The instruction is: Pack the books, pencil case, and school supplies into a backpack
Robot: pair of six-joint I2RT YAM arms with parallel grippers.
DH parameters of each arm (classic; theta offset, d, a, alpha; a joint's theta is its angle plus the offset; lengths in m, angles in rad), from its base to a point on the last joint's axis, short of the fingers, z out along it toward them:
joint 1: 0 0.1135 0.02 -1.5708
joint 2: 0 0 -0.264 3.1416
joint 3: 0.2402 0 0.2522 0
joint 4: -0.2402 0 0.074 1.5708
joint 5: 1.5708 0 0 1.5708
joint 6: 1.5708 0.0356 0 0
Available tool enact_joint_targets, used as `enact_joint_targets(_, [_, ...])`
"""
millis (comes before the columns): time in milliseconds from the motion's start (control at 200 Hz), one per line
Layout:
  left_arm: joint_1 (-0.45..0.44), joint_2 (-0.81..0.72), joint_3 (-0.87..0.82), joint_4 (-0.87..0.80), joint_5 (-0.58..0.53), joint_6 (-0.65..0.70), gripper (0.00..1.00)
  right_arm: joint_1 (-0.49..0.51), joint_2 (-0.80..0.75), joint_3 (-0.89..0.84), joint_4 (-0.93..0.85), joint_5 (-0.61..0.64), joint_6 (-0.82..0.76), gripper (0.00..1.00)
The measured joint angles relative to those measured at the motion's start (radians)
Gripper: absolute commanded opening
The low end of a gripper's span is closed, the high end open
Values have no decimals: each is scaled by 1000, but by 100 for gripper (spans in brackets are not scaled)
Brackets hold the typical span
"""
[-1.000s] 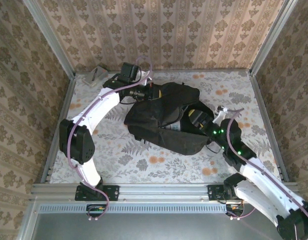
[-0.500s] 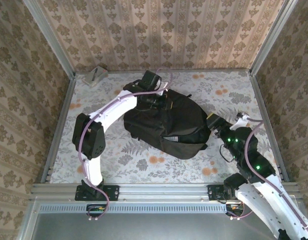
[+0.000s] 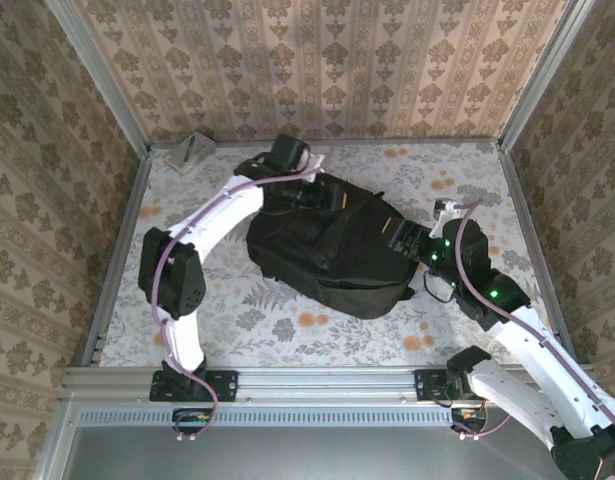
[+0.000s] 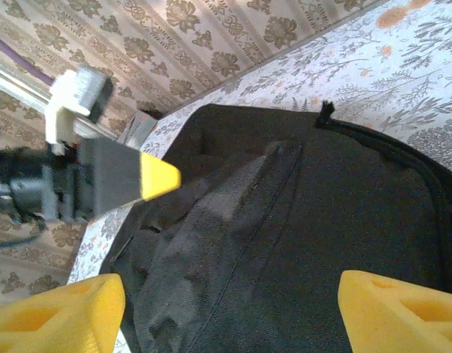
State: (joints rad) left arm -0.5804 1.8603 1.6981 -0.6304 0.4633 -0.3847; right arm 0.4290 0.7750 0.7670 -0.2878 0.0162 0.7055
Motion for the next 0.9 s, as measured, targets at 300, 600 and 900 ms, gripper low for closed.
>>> enact_joint_targets(300, [336, -14, 191, -95, -177, 67, 88, 3, 138, 1, 71, -94, 4, 74])
enact_joint_targets(600, [539, 438, 637, -93, -219, -3, 84, 14, 339, 24, 163, -152, 8, 74])
enact_joint_targets(900, [663, 727, 776, 21, -166, -157, 80, 14, 518, 72, 215, -209, 5, 73])
